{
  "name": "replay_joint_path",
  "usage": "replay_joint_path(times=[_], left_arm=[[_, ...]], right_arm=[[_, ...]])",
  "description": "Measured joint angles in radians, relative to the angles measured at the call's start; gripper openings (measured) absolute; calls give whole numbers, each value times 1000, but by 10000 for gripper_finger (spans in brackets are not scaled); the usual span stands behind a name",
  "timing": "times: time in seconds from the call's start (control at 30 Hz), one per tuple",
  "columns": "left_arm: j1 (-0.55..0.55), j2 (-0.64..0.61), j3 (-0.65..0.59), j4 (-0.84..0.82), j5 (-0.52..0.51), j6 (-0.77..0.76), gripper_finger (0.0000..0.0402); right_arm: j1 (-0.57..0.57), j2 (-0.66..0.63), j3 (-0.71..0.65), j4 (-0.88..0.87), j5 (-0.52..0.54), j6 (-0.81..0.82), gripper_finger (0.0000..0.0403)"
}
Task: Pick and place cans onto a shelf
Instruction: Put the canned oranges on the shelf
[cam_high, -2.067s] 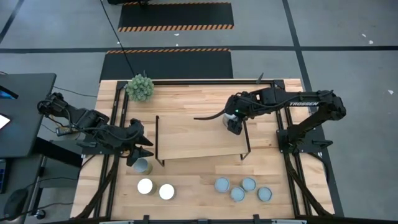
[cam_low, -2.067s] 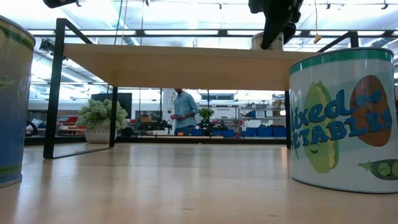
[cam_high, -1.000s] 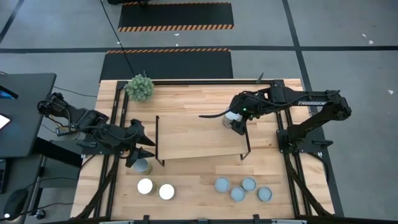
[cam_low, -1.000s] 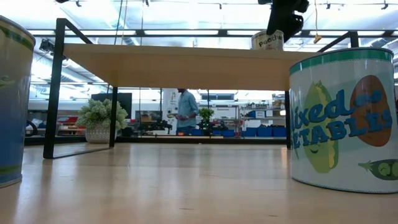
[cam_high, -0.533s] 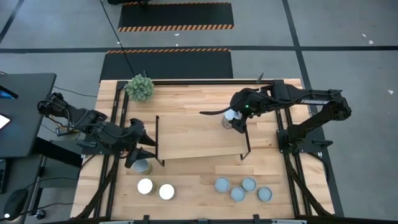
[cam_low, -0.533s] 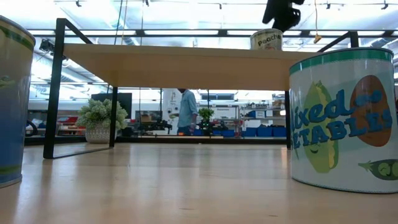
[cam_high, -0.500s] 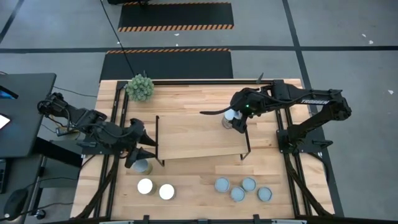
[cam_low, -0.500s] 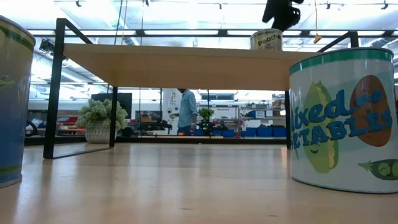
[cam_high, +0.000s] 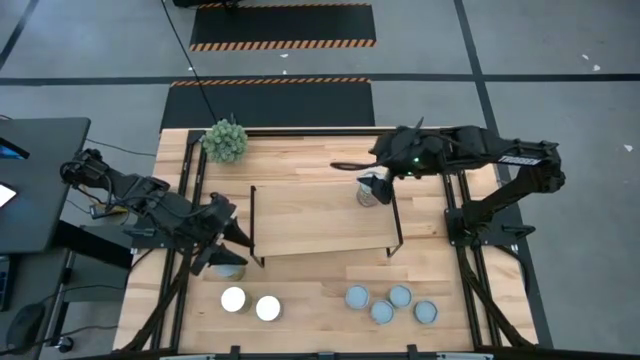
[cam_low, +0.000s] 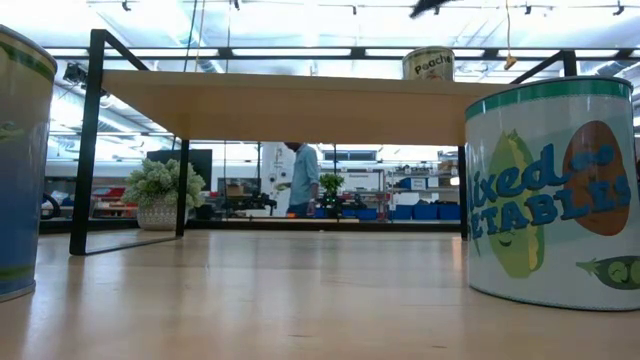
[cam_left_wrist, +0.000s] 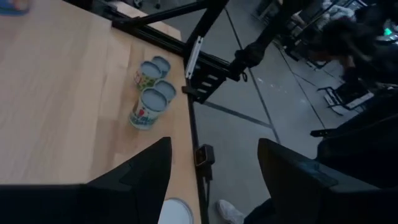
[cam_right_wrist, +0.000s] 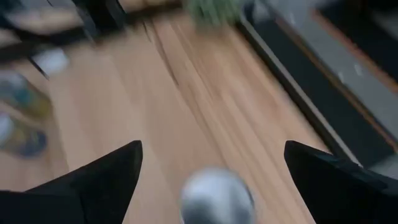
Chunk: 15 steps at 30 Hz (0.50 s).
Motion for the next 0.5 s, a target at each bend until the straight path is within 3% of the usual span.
replay_joint_path(times=[0.1,0.17,0.37,0.5], left_arm=[[2,2,0,0,21,5,245],[-3,2,0,-8,89,16,245],[-89,2,0,-96,279,-132,226],[-153,17,23,-96,304,-228,201]], right_arm=[[12,12,0,152,-36,-76,400],[27,16,0,195,-35,-102,400],[89,13,0,206,77,-44,400],[146,18,0,203,117,-19,400]])
